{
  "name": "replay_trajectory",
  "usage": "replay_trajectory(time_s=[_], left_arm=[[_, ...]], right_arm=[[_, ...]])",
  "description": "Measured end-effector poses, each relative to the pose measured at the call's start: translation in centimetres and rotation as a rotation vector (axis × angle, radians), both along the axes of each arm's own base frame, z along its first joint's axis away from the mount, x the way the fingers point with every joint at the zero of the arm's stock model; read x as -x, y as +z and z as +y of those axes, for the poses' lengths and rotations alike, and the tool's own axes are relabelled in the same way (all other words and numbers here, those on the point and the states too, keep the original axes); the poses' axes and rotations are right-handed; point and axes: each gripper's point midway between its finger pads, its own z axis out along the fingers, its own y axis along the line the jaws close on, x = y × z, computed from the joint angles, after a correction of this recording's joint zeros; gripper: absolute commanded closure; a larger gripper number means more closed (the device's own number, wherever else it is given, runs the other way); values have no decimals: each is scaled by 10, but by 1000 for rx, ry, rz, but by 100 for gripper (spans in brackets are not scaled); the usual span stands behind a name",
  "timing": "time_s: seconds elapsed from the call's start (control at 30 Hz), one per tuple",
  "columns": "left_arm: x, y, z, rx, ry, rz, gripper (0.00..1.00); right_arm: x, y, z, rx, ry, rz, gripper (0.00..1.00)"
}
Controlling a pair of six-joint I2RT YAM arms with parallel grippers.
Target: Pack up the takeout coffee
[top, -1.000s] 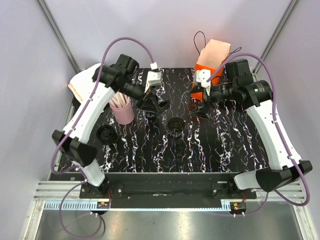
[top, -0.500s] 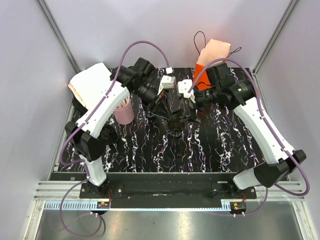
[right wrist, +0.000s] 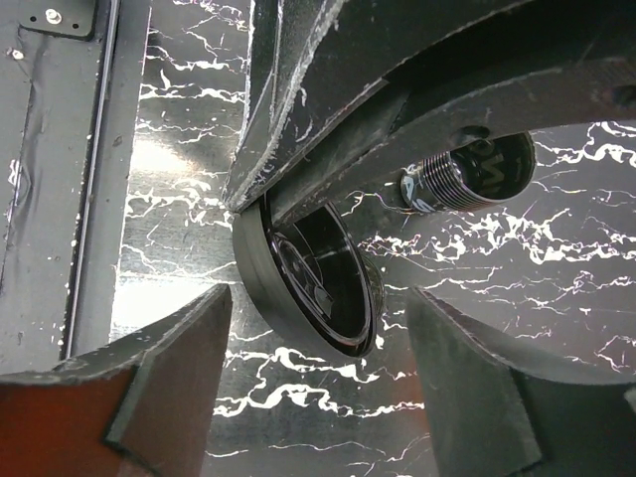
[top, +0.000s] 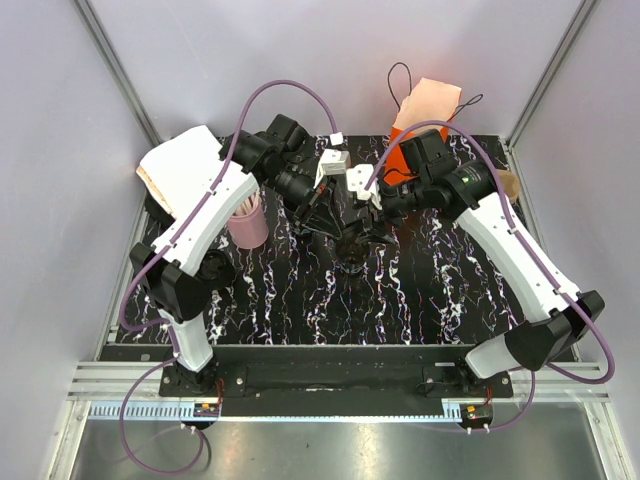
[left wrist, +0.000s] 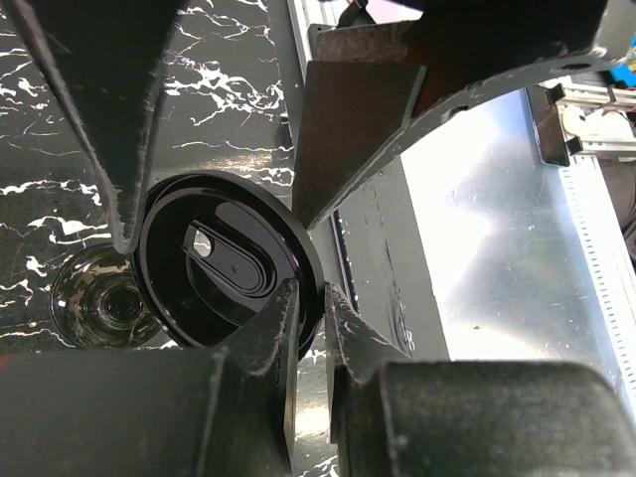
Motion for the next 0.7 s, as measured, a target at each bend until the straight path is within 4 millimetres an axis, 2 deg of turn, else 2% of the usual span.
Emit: replay_trajectory(time_s=[0.2,0.4,0.57,0.7], left_arm=[[0,1,0,4,-1,3,92],[0,2,0,10,-3,7,92],[-1,2,1,10,0,7,93],[-1,1,1,10,1,6,92]], right_arm=[[1,-4,2,-1,0,10,30],[2,-4,6,-7,5,17,42],[3,-8,8,-4,6,37,47],[6,-13,8,-1,9,56,58]])
